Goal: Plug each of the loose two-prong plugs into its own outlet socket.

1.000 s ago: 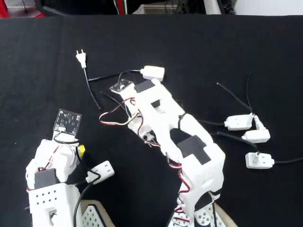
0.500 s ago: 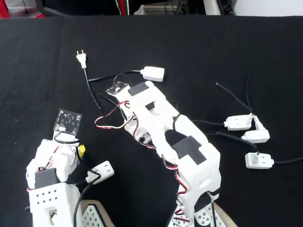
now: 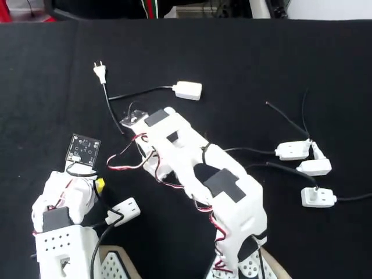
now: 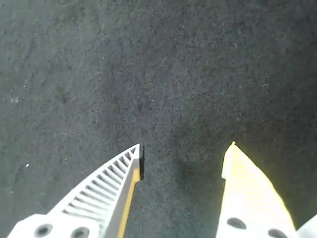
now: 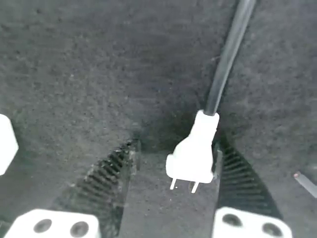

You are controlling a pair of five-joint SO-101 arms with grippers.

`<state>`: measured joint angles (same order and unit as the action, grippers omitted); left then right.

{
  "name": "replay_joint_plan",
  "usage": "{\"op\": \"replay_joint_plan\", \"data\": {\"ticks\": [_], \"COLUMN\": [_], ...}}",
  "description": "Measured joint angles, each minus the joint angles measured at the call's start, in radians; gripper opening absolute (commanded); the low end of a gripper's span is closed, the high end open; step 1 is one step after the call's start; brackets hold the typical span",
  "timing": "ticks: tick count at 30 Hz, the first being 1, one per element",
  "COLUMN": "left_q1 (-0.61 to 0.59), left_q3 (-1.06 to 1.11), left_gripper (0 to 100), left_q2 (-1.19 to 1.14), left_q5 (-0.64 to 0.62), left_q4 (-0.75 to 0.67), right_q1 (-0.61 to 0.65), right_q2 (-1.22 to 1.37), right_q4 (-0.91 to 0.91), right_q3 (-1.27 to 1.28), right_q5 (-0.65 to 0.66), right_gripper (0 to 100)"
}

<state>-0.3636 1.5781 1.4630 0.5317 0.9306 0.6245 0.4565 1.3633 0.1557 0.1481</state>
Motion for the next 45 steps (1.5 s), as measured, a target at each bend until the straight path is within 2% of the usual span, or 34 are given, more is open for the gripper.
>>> {"op": "replay_joint_plan", "data": {"ticks": [3, 5, 11, 13, 21, 26, 30, 45], "left_q1": [0.0, 0.0, 0.0, 0.0, 0.0, 0.0, 0.0, 0.0], "left_q3": [0.0, 0.0, 0.0, 0.0, 0.0, 0.0, 0.0, 0.0], "left_gripper": [27, 27, 27, 27, 27, 27, 27, 27], "left_q2": [0.0, 0.0, 0.0, 0.0, 0.0, 0.0, 0.0, 0.0], "left_q5": [0.0, 0.0, 0.0, 0.0, 0.0, 0.0, 0.0, 0.003], "left_q4": [0.0, 0.0, 0.0, 0.0, 0.0, 0.0, 0.0, 0.0], "right_q1": [-0.014, -0.018, -0.068, -0.071, -0.083, -0.146, -0.169, -0.06], "right_q2": [0.0, 0.003, 0.026, 0.026, 0.003, -0.058, -0.058, 0.052], "right_q4": [0.0, 0.002, 0.114, 0.141, 0.184, 0.184, 0.147, 0.08], "right_q3": [-0.006, -0.026, -0.101, -0.118, -0.123, -0.123, -0.112, -0.103], "right_q5": [0.0, 0.0, 0.003, 0.003, 0.005, 0.012, 0.026, -0.034], "right_gripper": [6.1, 7.7, 29.6, 32.2, 26.3, 19.5, 19.1, 19.1]}}
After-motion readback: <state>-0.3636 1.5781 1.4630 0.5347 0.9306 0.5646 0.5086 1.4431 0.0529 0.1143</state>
